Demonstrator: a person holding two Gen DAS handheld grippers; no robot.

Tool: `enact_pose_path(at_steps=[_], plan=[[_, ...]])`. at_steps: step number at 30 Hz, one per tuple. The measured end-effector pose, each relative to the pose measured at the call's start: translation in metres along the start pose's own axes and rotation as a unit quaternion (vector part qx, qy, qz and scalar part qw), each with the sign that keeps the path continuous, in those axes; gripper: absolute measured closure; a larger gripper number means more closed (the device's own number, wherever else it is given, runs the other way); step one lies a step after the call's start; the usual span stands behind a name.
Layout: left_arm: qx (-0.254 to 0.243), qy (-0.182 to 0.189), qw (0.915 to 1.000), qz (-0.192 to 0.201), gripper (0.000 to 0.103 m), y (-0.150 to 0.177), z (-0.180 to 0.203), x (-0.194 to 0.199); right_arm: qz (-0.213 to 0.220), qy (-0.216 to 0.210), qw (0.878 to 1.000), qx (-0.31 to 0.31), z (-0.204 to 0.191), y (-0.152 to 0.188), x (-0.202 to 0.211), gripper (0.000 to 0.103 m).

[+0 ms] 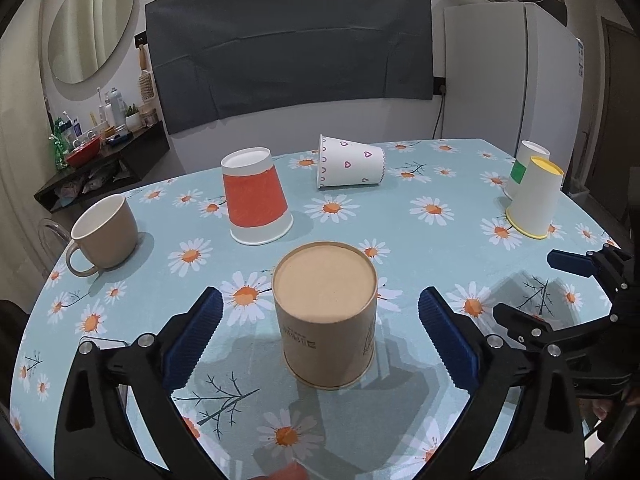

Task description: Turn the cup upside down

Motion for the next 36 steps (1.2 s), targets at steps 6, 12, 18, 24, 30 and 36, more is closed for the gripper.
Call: enact_pose_path(at_steps=[6,12,18,24,30,36], plan=[[-0.014,-0.013,0.9996,-0.021,0.006,0.014,-0.006,0.007,0.010,-0.026,0.999,-0.015,-0.002,0.004,0.007,0.015],[-0.017,-0.006,0.9994,-0.030,0.006,0.041,-0.015,0.009,0.038,-0.080,0.996,-0.015,-0.013,0.019,0.019,0.012],[-0.025,-0.016,0.9991,-0.030,0.006,0.059,-0.026,0.010,0.066,-0.082,0.994,-0.034,-0.014,0.025,0.034,0.009],[-0.015,-0.004,0.9997,-0.016,0.006,0.063,-0.035,0.015,0.095,-0.075,0.993,-0.012,-0.024,0.025,0.042,0.008],[-0.012,0.003,0.9998,-0.015,0.006,0.064,-0.035,0.015,0.099,-0.081,0.992,-0.002,-0.027,0.027,0.043,0.008],[-0.009,0.008,0.9999,-0.011,0.006,0.065,-0.036,0.017,0.107,-0.074,0.991,-0.031,-0.020,0.028,0.045,0.008]])
Point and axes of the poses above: each gripper's, at about its wrist camera, not at the fingertips, and x roughly against the way its jaws point, z to its right, y to its underside, the point moved 3 cm from there along -x, roughly the way its jaws point, and after that the axes turned 9 degrees about y, right-handed, at the moved point
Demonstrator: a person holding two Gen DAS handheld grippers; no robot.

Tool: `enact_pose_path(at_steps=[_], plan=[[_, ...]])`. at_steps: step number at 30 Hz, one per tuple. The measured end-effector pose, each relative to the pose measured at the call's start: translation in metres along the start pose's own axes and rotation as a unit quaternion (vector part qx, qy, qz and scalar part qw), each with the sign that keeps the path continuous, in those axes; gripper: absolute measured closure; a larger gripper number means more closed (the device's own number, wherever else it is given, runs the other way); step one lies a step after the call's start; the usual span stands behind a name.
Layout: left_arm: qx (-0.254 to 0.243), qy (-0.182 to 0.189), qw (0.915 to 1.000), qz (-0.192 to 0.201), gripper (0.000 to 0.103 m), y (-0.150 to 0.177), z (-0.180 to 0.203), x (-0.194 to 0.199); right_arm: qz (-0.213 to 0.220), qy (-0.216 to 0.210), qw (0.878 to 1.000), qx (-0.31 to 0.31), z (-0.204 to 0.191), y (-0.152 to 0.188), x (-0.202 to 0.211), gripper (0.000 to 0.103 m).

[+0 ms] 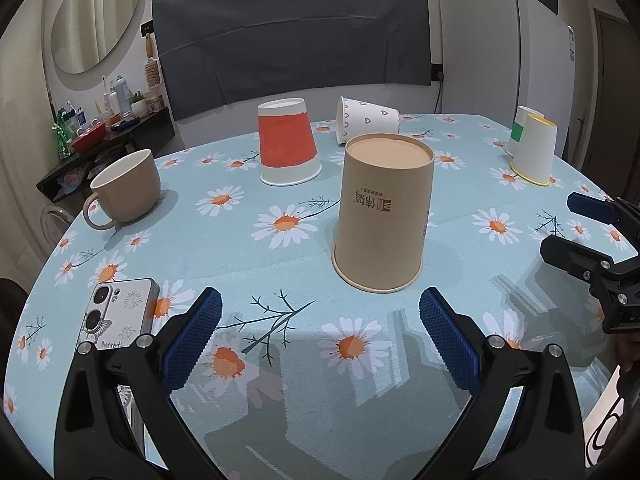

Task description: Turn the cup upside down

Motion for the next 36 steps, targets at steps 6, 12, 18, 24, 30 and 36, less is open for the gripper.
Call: enact_pose_path(at_steps=[6,12,18,24,30,36], plan=[[0.002,0.000,1.0000,-0.002,0.006,0.001,0.000,0.000,0.005,0.011,1.000,0.006,-0.001,0.000,0.002,0.008],[0.003,0.004,1.0000,0.008,0.006,0.002,-0.001,0.003,0.003,0.020,1.000,0.004,0.000,0.000,0.002,0.008],[-0.016,0.016,0.9997,0.006,0.006,0.002,0.005,0.004,-0.001,0.021,1.000,0.002,0.001,0.000,0.000,0.008],[-0.027,0.027,0.9992,0.014,0.006,0.003,0.008,0.006,0.001,0.005,1.000,0.006,-0.001,0.000,0.000,0.008],[-0.023,0.027,0.9993,0.011,0.006,0.002,0.007,0.004,0.000,0.005,1.000,0.002,-0.001,0.000,0.000,0.008],[-0.016,0.031,0.9994,0.007,0.006,0.002,0.005,0.002,0.000,0.005,1.000,0.002,0.000,0.000,0.000,0.008]])
Point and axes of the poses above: each gripper's, at about its wrist camera, not at the fingertips, and x roughly against the way its jaws point, z to its right, y to its underside, the point moved 3 cm from there along -x, roughly the way its jaws point, and after that the axes turned 9 degrees about y, right-handed, at the moved point
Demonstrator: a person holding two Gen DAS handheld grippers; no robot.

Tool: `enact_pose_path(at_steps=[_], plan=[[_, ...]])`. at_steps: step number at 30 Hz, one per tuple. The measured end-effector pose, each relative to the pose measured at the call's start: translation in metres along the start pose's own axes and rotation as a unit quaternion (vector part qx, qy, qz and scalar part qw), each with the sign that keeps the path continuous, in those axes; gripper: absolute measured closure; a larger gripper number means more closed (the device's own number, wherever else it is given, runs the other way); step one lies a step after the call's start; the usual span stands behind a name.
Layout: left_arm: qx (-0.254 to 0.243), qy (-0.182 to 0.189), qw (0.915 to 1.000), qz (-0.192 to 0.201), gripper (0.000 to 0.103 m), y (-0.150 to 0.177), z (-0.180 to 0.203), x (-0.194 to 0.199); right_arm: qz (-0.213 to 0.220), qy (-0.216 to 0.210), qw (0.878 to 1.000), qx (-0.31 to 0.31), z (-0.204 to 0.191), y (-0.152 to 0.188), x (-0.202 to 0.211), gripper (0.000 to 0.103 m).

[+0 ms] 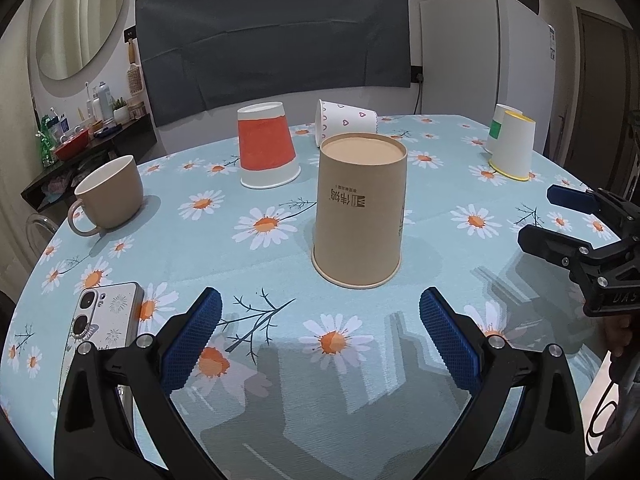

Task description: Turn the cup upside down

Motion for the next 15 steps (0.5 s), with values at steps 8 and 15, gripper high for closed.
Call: enact_pose_path(at_steps=[8,15], plan=[[0.001,-0.003,1.0000,0.005,0.006,0.0003,0.0002,0.0016,0.001,-0.001,1.000,0.001,0.0001,-0.0002,-0.0001,0.008],[0.005,-0.031,0.9993,0.022,0.006,0.0010,-0.0015,0.0082,-0.005,-0.005,1.000,0.003,-0.0012,-0.0003,-0.0012,0.008]])
Point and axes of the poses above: each gripper's, at about its wrist camera, not at the fingertips, and x roughly against the way its jaws point, z to its right, y to its underside, the point moved 3 cm from there along -x, roughly the way its jaws point, and after that the axes turned 9 degrees about y, right-handed, at the moved point
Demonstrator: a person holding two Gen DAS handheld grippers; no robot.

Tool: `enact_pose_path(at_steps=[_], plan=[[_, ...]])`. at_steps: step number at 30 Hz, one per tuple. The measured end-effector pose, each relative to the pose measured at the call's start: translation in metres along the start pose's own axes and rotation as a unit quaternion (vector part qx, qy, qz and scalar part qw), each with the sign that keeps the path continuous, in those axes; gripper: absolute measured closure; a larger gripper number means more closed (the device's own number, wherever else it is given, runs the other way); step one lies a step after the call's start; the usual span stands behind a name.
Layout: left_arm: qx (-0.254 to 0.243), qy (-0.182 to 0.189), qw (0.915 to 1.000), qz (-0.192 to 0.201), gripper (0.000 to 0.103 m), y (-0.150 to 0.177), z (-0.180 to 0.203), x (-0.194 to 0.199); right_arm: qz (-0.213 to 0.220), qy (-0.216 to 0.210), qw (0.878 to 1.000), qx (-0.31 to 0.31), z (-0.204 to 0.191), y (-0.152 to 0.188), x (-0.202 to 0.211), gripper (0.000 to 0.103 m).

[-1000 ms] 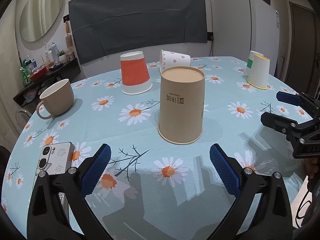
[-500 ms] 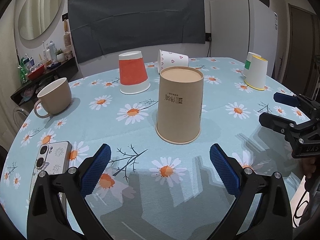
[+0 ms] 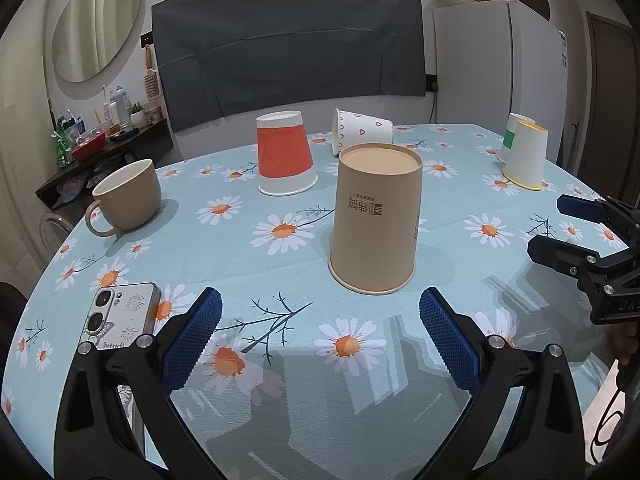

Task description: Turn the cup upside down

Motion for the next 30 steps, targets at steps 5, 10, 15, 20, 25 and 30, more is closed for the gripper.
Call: enact_pose_path(at_steps=[5,10,15,20,25,30], plan=[[0.000,-0.017,0.9998,0.009,0.006,-0.0006,-0.0013,0.0035,-0.003,-0.002,1.000,-0.001,-0.0003,0.0005,-0.0007,0.008],[0.006,-0.008,0.9999,0.002,0.006,-0.0005,-0.0042,0.0015,-0.001,0.000,1.000,-0.004,0.0008,0.0006,-0.0005,0.008],[-0.001,-0.007,1.0000,0.000,0.006,-0.0005,-0.0017,0.0003,0.001,0.000,1.000,-0.005,0.0014,0.0004,0.0000,0.008],[-0.008,-0.007,0.9999,-0.003,0.006,-0.0003,0.0003,-0.0004,-0.001,-0.002,1.000,-0.003,0.0010,0.0003,0.0000,0.008],[-0.012,0.005,0.9999,-0.004,0.006,-0.0003,0.0017,-0.0009,-0.003,-0.004,1.000,-0.003,0.0007,0.0001,-0.0008,0.008],[-0.016,0.001,0.9999,-0.005,0.006,-0.0002,0.0035,-0.0014,-0.004,-0.009,1.000,-0.004,-0.0002,-0.0003,-0.0016,0.008]])
Point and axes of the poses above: each gripper's, at about its wrist camera, not at the fingertips, and x roughly against the way its jaws point, z to its right, y to its underside, the point moved 3 cm from there along -x, roughly the way its jaws point, and after that the axes turned 9 degrees about y, right-handed, at the moved point
